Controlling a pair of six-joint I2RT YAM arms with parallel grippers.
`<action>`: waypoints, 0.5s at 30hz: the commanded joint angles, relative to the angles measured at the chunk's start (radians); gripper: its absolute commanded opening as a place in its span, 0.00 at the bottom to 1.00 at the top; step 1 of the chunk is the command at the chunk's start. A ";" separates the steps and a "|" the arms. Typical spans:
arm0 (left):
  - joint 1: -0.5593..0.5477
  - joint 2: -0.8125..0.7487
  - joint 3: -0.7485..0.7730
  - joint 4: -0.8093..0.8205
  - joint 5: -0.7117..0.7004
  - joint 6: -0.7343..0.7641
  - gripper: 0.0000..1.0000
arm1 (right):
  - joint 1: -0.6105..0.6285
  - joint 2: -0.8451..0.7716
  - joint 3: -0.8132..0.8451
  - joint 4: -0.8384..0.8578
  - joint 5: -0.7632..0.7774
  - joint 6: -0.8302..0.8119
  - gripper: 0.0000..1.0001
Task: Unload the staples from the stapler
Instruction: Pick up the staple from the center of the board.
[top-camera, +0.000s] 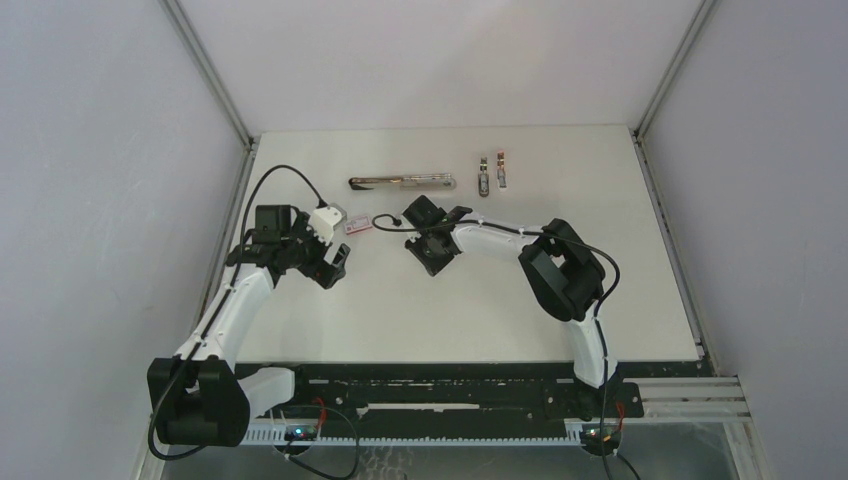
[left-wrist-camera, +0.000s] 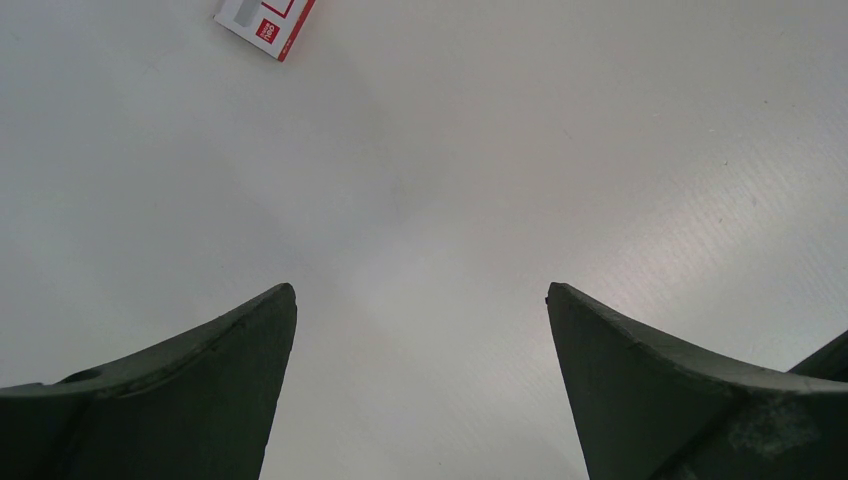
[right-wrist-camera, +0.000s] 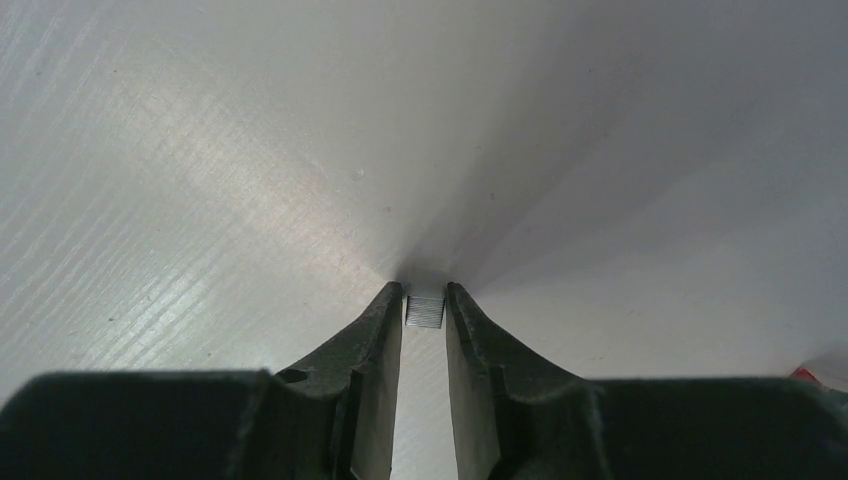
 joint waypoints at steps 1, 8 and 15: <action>0.010 -0.015 0.009 0.019 0.021 0.012 1.00 | 0.011 -0.009 0.030 0.008 0.005 -0.014 0.22; 0.010 -0.013 0.010 0.019 0.021 0.012 1.00 | 0.013 -0.013 0.031 0.011 0.010 -0.019 0.19; 0.010 -0.013 0.009 0.019 0.023 0.012 1.00 | 0.015 -0.018 0.031 0.012 0.013 -0.022 0.17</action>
